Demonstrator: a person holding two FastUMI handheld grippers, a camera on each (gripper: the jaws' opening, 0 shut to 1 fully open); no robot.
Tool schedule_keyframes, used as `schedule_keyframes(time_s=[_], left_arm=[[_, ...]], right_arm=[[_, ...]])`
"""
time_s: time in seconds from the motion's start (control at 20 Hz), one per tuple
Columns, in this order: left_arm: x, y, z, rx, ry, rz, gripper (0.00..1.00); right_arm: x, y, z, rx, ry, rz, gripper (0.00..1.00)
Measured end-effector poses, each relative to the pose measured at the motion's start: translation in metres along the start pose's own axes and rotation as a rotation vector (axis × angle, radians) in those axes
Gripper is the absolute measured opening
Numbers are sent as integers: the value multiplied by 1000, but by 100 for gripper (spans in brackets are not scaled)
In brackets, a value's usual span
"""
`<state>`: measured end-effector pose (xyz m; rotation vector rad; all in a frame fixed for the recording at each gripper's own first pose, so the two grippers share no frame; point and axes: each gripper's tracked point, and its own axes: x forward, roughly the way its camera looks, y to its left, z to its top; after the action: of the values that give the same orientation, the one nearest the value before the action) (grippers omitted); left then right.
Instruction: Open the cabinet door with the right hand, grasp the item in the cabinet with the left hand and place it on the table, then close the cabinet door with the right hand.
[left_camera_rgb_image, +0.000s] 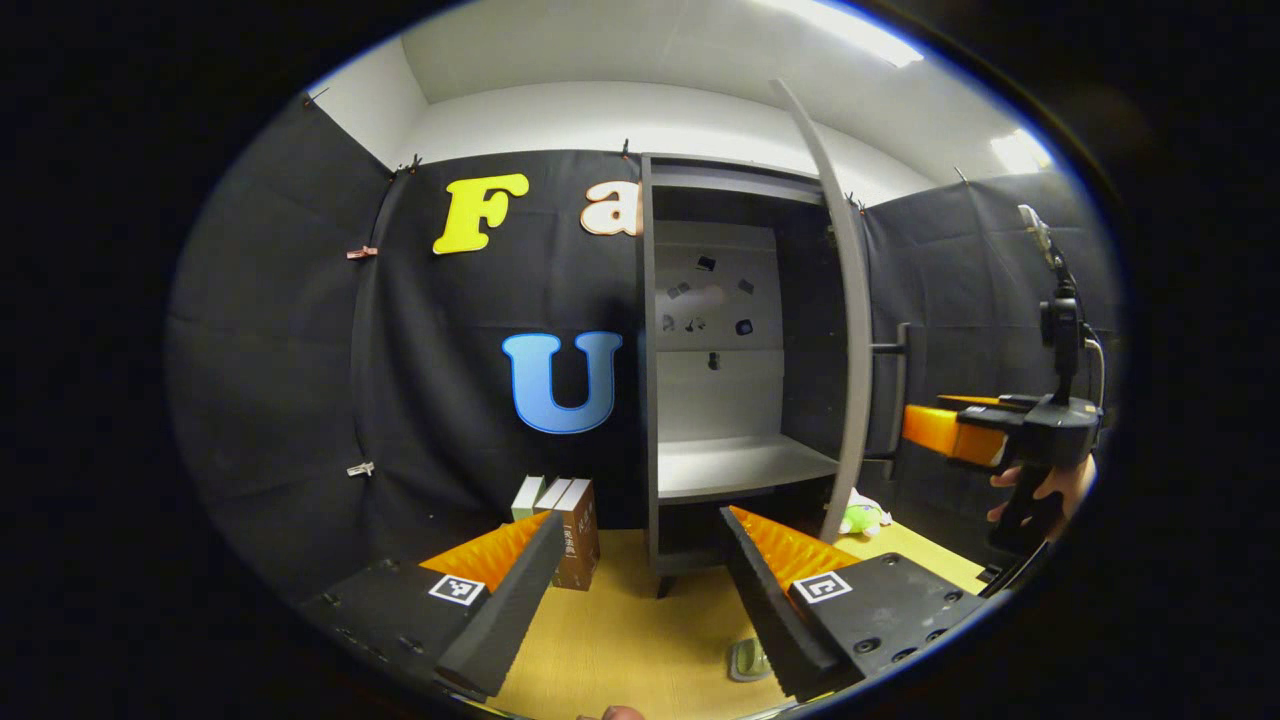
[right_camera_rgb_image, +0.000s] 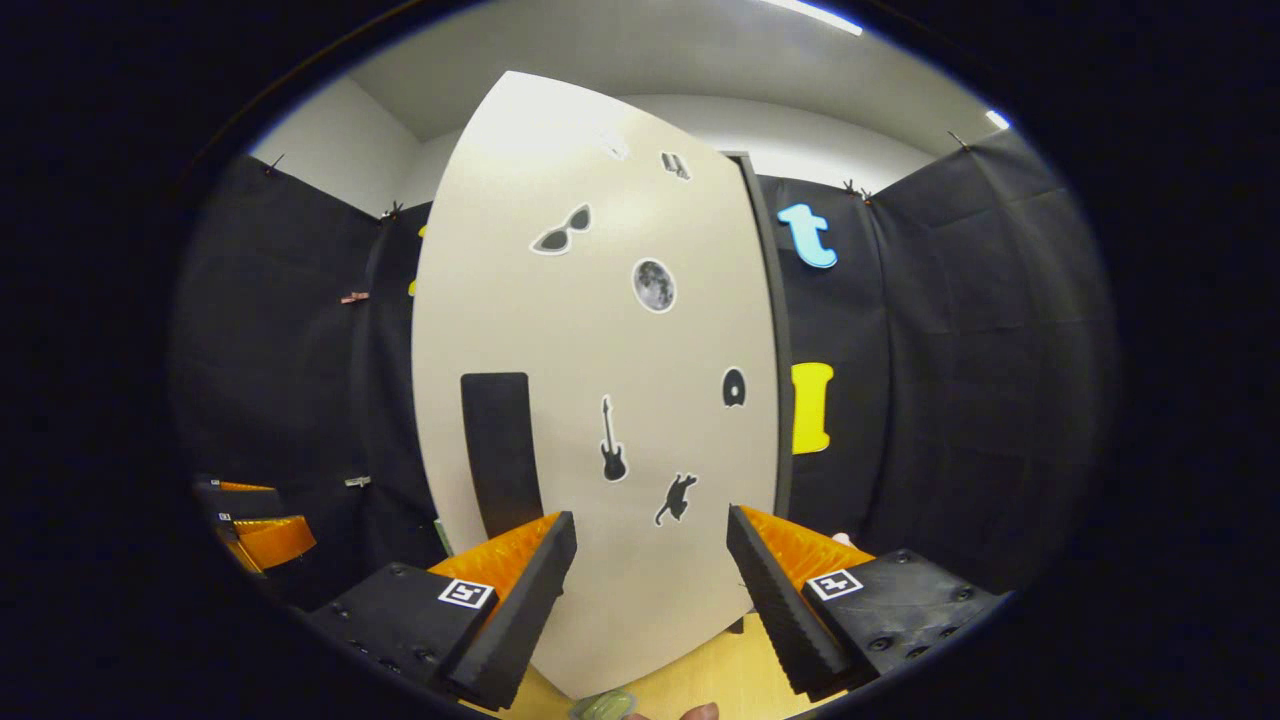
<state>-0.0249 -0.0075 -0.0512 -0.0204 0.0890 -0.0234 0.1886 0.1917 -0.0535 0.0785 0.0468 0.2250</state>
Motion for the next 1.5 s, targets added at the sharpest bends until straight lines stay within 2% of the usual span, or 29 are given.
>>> schedule_keyframes(time_s=[0.25, 0.65, 0.95, 1.2, 1.35, 1.5], left_arm=[[-2, 17, 2, -2, -10, 21, 95], [1, 25, 15, -25, -54, 19, 96], [1, 16, 18, -8, -60, 36, 96], [-4, -10, 23, -21, -74, 24, 96], [-6, -28, 25, 14, -71, 18, 97], [-8, -45, 22, 5, -60, 14, 96]], right_arm=[[3, 46, 2, -13, -10, 84, 97], [-28, 51, 12, 11, -41, 50, 97], [-53, 25, 16, 11, -69, 12, 97], [-71, -9, 17, 20, -62, -12, 97], [-82, -31, 19, 32, -74, -39, 97], [-89, -49, 14, 30, -44, -43, 97]])
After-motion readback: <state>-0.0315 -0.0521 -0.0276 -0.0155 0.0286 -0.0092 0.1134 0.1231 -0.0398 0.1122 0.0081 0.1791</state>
